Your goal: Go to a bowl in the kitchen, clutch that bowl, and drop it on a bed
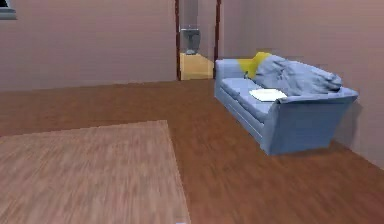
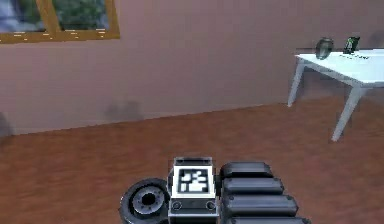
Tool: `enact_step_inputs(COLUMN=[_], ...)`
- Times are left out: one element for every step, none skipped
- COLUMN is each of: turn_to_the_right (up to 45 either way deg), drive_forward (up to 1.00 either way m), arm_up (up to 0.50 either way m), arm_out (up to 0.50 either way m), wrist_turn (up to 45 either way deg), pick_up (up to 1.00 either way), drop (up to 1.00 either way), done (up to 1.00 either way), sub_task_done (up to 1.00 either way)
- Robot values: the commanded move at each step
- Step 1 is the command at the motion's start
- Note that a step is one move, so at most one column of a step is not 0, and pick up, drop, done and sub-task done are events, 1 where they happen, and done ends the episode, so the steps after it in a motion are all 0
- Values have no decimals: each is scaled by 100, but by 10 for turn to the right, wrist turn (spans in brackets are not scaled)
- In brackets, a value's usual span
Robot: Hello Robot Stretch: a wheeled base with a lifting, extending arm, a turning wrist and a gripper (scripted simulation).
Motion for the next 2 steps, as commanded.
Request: enact_step_inputs(turn_to_the_right=[0,0], drive_forward=[100,100], arm_up=[0,0], arm_out=[0,0], wrist_turn=[0,0], pick_up=[0,0], drop=[0,0], done=[0,0], sub_task_done=[0,0])
